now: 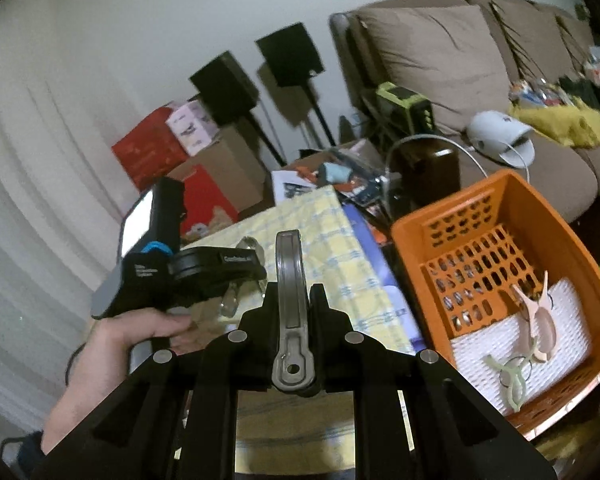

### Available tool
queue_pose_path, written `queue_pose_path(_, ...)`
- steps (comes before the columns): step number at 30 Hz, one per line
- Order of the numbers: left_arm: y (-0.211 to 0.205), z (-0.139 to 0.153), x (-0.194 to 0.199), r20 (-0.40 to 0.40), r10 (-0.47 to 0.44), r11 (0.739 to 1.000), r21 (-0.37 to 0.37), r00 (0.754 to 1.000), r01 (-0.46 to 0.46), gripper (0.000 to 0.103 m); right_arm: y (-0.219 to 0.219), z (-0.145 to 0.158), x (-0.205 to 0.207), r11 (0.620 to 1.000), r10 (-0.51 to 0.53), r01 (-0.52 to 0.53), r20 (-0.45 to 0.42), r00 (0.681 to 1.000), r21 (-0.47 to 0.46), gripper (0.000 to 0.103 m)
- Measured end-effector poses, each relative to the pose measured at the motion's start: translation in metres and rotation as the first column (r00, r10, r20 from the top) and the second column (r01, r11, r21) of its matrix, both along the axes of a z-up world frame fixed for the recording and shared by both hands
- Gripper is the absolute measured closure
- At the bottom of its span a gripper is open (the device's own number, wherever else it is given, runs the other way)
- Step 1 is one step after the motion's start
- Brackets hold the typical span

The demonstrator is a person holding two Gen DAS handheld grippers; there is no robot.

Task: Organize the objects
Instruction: 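Close the left gripper on the metal clothespin, then lift the metal clothespin above the table with the left gripper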

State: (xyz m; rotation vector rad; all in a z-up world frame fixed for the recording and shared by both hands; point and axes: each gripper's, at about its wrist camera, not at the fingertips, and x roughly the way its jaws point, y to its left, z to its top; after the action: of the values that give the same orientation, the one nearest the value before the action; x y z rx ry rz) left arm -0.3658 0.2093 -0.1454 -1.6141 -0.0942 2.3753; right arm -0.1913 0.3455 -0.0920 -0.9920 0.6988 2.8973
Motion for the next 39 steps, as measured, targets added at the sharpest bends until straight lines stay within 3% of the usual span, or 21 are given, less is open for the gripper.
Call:
queue_pose_path(3,-0.024,0.033,0.030,-0.111,-0.032,0.999,0.008,0.993,0.033,0.063,-0.011,0.009,0.003,0.999,0.029,-0.028,-0.024,0.999,0.041,0.089)
queue_pose_path(6,-0.062,0.055,0.070,-0.206,0.001,0.998,0.057,0.978,0.011,0.063,-0.013,0.014,0.006,0.998,0.030,-0.028,-0.028,0.999,0.056,0.089)
queue_pose_path(8,-0.083,0.059,0.091,-0.231,0.046,0.995,0.094,0.972,-0.024,0.063,-0.015,0.015,0.008,0.998,0.031,-0.030,-0.031,0.999,0.051,0.089)
queue_pose_path(14,-0.124,0.069,0.146,-0.319,0.092,0.994,0.090,0.943,-0.066,0.063,-0.043,0.026,0.022,0.993,0.083,-0.082,-0.010,0.997,0.081,0.089)
queue_pose_path(20,-0.157,0.091,0.181,-0.417,0.149,0.988,0.090,0.897,-0.122,0.063,-0.069,0.050,0.045,0.983,0.140,-0.134,-0.039,0.989,0.122,0.089)
queue_pose_path(27,-0.166,0.117,0.210,-0.516,0.169,0.986,0.091,0.840,-0.142,0.063,-0.068,0.084,0.054,0.967,0.199,-0.187,-0.058,0.978,0.175,0.089)
queue_pose_path(30,-0.170,0.116,0.215,-0.506,0.183,0.983,0.120,0.843,-0.141,0.063,-0.062,0.097,0.064,0.965,0.237,-0.224,-0.088,0.967,0.139,0.089)
queue_pose_path(35,-0.178,0.119,0.219,-0.507,0.202,0.979,0.110,0.838,-0.169,0.063,-0.060,0.112,0.075,0.943,0.274,-0.248,-0.096,0.957,0.221,0.089)
queue_pose_path(39,-0.183,0.123,0.220,-0.521,0.208,0.978,0.095,0.828,-0.186,0.063,-0.039,0.100,0.089,0.942,0.238,-0.208,-0.089,0.967,0.265,0.089)
